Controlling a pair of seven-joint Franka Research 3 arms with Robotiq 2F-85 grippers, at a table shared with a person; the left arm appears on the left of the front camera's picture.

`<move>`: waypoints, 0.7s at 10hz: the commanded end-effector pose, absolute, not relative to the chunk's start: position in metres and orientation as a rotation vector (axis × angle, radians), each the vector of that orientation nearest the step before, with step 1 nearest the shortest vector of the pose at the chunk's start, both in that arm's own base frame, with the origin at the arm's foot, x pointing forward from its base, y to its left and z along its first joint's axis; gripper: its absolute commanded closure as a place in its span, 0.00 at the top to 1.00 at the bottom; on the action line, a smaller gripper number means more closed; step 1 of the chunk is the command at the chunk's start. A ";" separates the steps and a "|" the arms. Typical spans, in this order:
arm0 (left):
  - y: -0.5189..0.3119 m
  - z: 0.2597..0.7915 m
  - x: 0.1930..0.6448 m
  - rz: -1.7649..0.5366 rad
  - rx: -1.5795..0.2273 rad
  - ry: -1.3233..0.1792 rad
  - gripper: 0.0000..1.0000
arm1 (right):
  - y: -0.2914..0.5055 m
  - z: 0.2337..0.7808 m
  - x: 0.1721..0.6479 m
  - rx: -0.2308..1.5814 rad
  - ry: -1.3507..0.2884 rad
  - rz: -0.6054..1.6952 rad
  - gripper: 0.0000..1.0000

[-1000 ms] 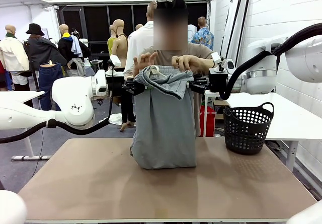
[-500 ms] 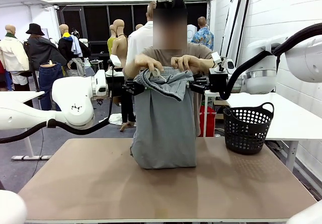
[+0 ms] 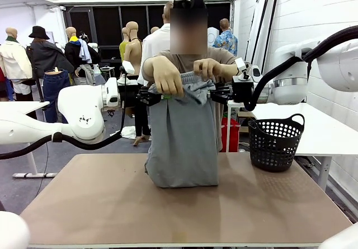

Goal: Fold the training pants.
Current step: Release the ends of the Training pants and then grab the overlapped ends.

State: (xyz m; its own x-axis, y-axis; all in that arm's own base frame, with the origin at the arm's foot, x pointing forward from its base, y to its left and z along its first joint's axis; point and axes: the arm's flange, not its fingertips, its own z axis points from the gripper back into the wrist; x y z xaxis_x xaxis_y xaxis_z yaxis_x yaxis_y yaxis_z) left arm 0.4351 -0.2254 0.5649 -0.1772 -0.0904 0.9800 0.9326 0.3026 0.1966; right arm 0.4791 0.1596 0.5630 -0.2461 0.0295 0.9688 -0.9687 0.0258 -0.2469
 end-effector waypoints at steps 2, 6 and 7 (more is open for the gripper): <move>-0.227 0.566 0.434 -1.112 -0.823 -1.447 0.00 | 0.160 0.565 0.478 1.042 -1.387 1.377 0.00; -0.227 0.566 0.434 -1.112 -0.823 -1.447 0.00 | 0.160 0.565 0.478 1.042 -1.387 1.377 0.00; -0.227 0.566 0.434 -1.112 -0.823 -1.447 0.00 | 0.160 0.565 0.478 1.042 -1.387 1.377 0.00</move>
State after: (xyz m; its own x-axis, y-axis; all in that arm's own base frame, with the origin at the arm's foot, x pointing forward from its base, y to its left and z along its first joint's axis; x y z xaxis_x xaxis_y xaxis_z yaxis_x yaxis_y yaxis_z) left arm 0.4351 -0.2254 0.5649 -0.1772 -0.0904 0.9800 0.9326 0.3028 0.1966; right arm 0.4791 0.1596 0.5630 -0.2461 0.0295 0.9688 -0.9687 0.0258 -0.2469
